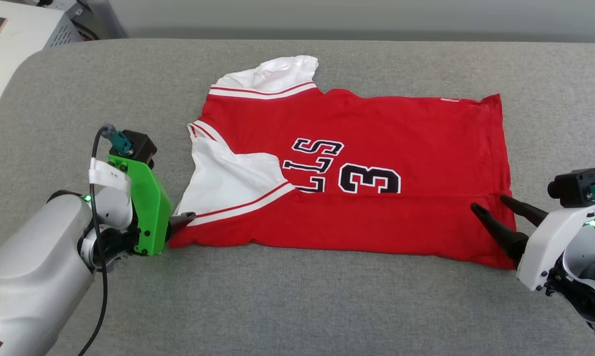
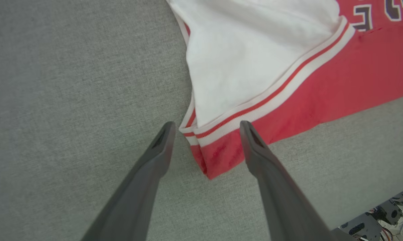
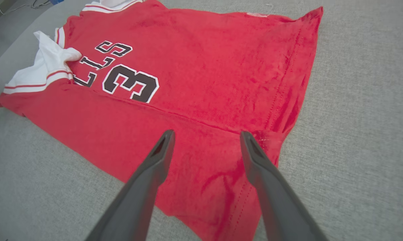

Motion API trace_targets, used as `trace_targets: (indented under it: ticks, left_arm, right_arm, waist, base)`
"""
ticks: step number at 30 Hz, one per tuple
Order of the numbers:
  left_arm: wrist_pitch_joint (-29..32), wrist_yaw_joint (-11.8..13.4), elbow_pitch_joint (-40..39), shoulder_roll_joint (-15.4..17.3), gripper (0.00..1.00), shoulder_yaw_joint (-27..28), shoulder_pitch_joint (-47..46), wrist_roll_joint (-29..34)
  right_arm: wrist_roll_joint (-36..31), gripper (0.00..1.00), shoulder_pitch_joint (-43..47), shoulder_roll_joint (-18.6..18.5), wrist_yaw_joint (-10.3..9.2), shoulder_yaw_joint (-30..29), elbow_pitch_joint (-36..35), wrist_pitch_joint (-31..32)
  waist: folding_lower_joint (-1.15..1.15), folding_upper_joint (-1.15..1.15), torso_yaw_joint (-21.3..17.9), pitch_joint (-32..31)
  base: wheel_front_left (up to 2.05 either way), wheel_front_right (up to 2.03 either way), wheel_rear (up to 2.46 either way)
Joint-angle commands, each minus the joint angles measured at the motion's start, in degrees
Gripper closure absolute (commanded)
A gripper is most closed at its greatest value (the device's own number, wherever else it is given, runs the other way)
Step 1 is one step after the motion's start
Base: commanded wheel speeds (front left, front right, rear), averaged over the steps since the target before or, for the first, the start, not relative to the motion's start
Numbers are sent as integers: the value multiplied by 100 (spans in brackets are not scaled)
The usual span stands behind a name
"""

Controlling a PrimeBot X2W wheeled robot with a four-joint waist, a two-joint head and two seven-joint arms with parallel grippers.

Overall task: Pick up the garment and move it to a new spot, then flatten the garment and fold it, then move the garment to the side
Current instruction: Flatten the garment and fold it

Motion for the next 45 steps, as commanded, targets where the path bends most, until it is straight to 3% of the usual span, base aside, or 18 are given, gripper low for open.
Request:
trace_targets:
  ticks: [1,12,13,14,20,24,29,34,35,45]
  left_arm:
    - [73,17,49,-18,0,-42,114,-78]
    - [64,15,780,-209,0,-456,619,26]
    - [2,9,820,-215,69,-487,634,69]
    - [-104,1,859,-235,100,-497,650,90]
    - [-760,-30,748,-228,100,-424,588,141]
    - [-1123,-36,457,-215,100,-339,479,186]
    - [-1331,6,-52,-96,100,-305,425,302]
    - [-1400,152,-353,-40,100,-334,485,410]
    - [-1441,211,-454,-16,100,-344,504,459]
    - [-1666,269,-360,-145,100,-332,594,448]
  right_arm:
    - [31,0,-106,2,-4,24,-20,29]
    - [-61,0,-377,-3,-4,186,-12,-7]
    - [-102,0,-406,-20,-4,159,-10,-72]
    - [-142,0,-434,-43,-4,139,-10,-114]
    - [-416,0,-647,-348,-4,2,-216,-33]
    - [-466,0,-721,-640,-4,-76,-342,350]
    - [-238,0,-656,-926,-4,-51,-147,1791]
    - [-106,0,-500,-698,-4,-49,-8,2500]
    - [-98,0,-388,-442,-4,-52,118,2568]
    - [-309,0,80,246,-4,224,946,2280]
  waist:
    - [0,0,-70,76]
    - [0,0,-300,186]
    - [0,0,-301,166]
    - [0,0,-294,134]
    - [0,0,-207,-44]
    - [0,0,-105,-119]
    - [0,0,-33,-136]
    - [0,0,11,-9]
    - [0,0,38,114]
    - [0,0,186,299]
  base:
    - [0,0,0]
    - [0,0,0]
    - [0,0,0]
    - [0,0,0]
    - [0,0,0]
    - [0,0,0]
    - [0,0,0]
    - [0,0,0]
    - [0,0,0]
    - [0,0,0]
